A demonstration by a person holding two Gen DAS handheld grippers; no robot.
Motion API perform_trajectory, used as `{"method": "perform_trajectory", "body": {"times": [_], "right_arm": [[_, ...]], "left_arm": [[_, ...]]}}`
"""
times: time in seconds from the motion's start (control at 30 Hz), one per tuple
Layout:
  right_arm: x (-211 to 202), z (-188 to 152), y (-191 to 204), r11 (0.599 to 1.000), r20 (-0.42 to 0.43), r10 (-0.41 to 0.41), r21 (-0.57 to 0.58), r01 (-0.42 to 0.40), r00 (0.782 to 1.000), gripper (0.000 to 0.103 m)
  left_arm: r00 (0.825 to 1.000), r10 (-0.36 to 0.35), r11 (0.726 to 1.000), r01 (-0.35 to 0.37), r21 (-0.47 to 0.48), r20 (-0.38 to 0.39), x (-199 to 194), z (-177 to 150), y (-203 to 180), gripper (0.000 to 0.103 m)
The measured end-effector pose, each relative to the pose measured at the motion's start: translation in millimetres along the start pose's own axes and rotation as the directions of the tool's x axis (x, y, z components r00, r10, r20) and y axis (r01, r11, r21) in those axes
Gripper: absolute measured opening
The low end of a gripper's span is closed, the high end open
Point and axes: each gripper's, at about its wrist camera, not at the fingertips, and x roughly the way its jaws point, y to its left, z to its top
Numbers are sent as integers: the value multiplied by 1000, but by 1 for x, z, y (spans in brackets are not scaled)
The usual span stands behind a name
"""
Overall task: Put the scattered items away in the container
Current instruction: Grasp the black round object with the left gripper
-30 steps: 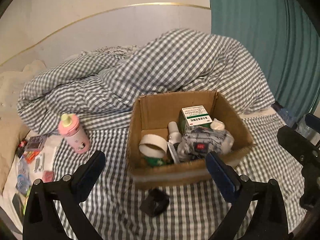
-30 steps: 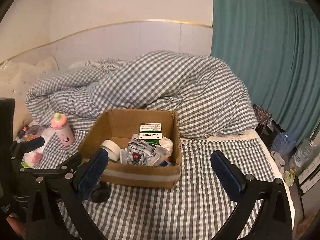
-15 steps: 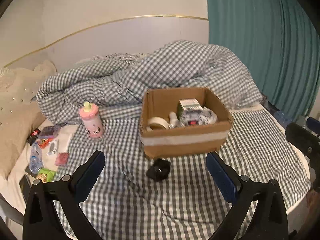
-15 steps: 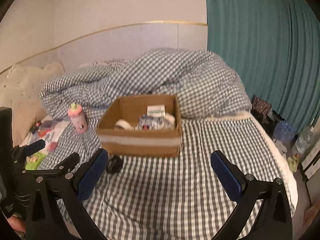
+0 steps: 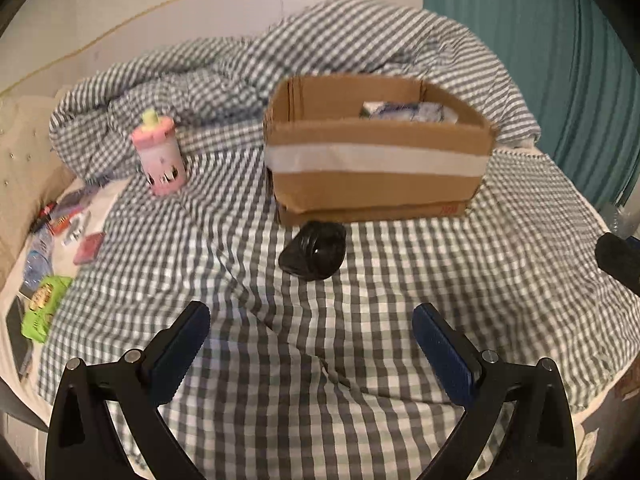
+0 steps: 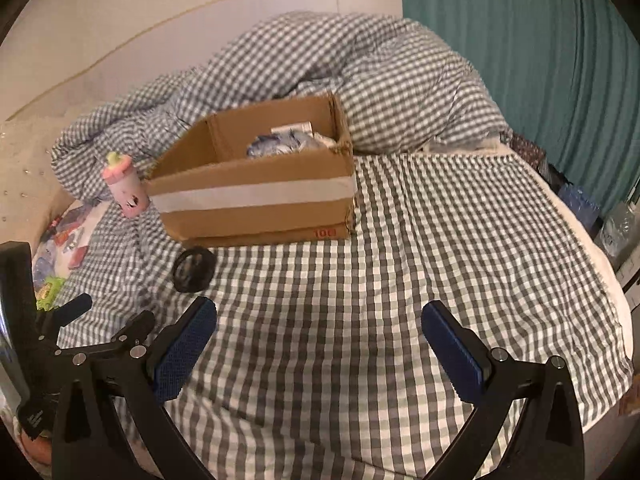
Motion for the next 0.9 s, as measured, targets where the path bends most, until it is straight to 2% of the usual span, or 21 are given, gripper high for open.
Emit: {"method": "perform_trajectory", "body": {"times": [0.33,0.47,0.6,0.83,0.9], "right_arm": [[73,0,0,1000,-104,-11,-6,10,994,103],[97,3,2,1000,-134,-6,-10,5,991,103],[113,5,6,1000,-151,-7,-22,3,989,103],[129,5,1,1000,-173,-7,-16,4,985,103],[133,5,-1,1000,-181,-6,-7,5,984,103]], "left_arm": [[998,36,999,-36,-11,-49,73,21,-1,103],[997,8,1000,-8,-5,-73,97,30,-1,103],[995,-20,1000,22,13,-95,120,33,-8,103],[991,10,1000,-11,0,-130,160,38,-10,102],[988,26,999,-32,-39,-151,169,38,-6,85]]}}
